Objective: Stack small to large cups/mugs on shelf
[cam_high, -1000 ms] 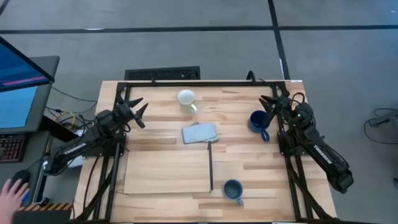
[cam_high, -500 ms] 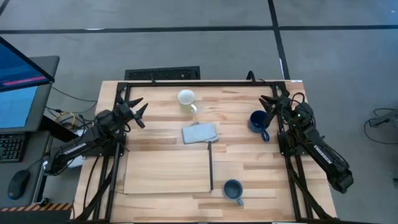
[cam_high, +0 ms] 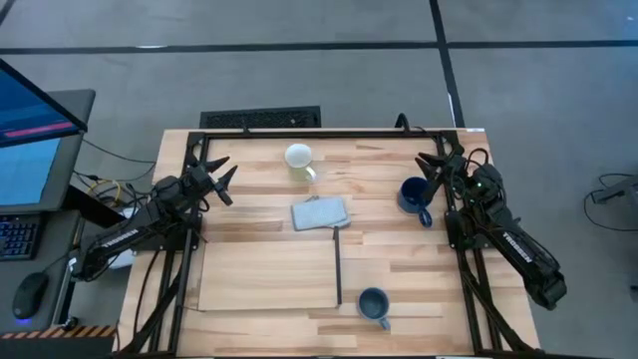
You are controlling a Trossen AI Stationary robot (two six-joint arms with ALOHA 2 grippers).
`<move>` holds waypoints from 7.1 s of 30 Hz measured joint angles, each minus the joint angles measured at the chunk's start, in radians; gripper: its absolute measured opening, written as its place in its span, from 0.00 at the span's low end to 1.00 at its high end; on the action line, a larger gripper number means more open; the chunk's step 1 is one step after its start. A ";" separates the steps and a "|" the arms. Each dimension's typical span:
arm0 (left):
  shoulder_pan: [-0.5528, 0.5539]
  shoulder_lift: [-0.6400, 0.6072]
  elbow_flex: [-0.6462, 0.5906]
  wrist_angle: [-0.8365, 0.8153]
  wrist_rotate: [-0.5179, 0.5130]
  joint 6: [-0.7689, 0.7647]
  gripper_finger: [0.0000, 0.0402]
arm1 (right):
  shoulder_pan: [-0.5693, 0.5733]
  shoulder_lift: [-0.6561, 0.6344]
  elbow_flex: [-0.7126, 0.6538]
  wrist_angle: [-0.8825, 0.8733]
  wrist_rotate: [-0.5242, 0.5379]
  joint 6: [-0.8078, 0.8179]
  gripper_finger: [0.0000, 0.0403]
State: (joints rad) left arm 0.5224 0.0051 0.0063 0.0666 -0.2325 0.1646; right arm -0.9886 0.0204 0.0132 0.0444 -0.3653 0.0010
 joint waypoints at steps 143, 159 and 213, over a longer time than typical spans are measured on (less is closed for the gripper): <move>0.000 0.000 0.000 0.000 -0.001 -0.031 0.41 | -0.002 0.000 0.000 0.001 0.007 0.523 0.33; 0.000 0.000 0.000 0.000 -0.001 -0.030 0.41 | -0.001 0.000 0.000 0.039 0.007 0.523 0.86; 0.000 0.000 0.000 0.000 -0.001 -0.030 0.41 | 1.331 1.407 1.181 -0.798 0.318 0.263 0.90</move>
State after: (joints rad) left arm 0.5223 0.0050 0.0063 0.0668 -0.2333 0.1349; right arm 0.3420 1.4278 1.1938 -0.7535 -0.0472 0.2642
